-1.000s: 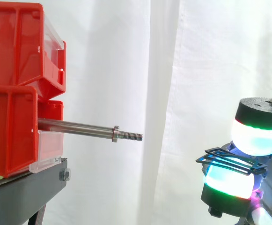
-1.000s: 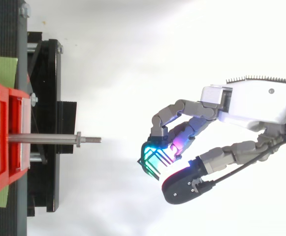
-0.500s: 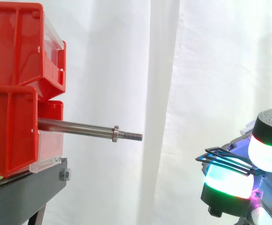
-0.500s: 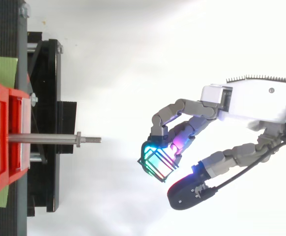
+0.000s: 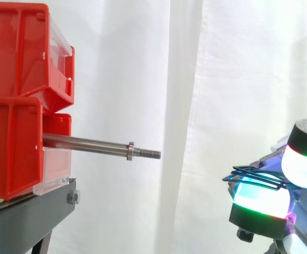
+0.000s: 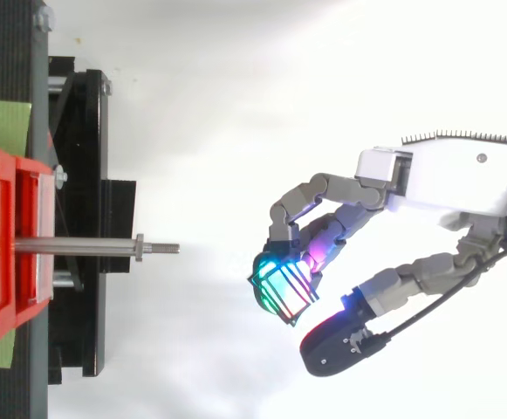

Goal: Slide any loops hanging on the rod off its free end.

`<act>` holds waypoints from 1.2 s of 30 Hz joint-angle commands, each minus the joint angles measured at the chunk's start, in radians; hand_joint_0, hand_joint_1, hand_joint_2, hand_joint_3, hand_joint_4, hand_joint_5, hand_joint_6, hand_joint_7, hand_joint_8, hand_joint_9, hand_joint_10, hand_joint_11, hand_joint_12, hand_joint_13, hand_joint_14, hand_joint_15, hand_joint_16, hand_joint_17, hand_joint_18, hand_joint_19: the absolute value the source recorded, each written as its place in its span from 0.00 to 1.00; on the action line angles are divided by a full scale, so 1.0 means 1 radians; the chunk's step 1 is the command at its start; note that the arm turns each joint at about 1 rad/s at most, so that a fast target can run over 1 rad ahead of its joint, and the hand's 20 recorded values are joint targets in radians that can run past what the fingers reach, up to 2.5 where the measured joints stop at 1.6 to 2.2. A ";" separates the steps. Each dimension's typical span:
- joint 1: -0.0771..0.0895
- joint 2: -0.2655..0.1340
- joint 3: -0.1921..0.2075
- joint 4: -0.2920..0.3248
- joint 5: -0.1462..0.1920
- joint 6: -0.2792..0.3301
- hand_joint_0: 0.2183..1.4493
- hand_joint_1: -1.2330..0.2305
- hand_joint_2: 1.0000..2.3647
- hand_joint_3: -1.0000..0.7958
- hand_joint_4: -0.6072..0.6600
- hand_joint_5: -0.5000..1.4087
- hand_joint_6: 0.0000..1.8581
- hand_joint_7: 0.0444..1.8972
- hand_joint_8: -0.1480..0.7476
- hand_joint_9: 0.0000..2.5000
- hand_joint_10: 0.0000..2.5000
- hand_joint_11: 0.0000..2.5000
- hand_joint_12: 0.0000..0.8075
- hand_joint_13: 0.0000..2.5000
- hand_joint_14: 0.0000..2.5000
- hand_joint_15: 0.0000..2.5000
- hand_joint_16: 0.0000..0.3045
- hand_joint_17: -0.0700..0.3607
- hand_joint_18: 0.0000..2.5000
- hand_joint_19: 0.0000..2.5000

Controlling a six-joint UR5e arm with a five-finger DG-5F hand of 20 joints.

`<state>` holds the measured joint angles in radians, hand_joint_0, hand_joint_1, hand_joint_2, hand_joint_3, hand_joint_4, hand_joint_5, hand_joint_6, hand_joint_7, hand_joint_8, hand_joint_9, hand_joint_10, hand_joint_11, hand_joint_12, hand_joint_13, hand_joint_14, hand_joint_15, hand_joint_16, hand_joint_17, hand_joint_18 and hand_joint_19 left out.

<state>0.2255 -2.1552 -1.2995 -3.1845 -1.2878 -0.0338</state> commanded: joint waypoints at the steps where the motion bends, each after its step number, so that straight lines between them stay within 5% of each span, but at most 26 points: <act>1: 0.000 0.000 0.000 0.000 -0.001 0.000 0.25 0.29 0.00 0.28 0.62 0.17 0.46 0.53 0.53 0.36 0.00 0.13 0.41 0.29 0.00 0.01 0.16 0.41 0.31 0.08; 10: 0.000 0.000 0.000 0.000 -0.001 0.000 0.31 0.35 0.00 0.28 0.59 0.17 0.45 0.56 0.52 0.36 0.01 0.13 0.40 0.29 0.00 0.02 0.15 0.39 0.31 0.08; 30: -0.003 0.000 0.000 0.000 -0.001 0.002 0.38 0.23 0.00 0.28 0.52 0.17 0.47 0.57 0.50 0.36 0.01 0.13 0.39 0.29 0.00 0.01 0.14 0.39 0.31 0.08; 36: -0.002 0.006 0.000 -0.012 -0.001 0.002 0.34 0.26 0.00 0.28 0.58 0.17 0.47 0.54 0.51 0.36 0.00 0.13 0.39 0.29 0.00 0.01 0.14 0.39 0.31 0.08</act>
<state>0.2231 -2.1532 -1.2992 -3.1905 -1.2885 -0.0322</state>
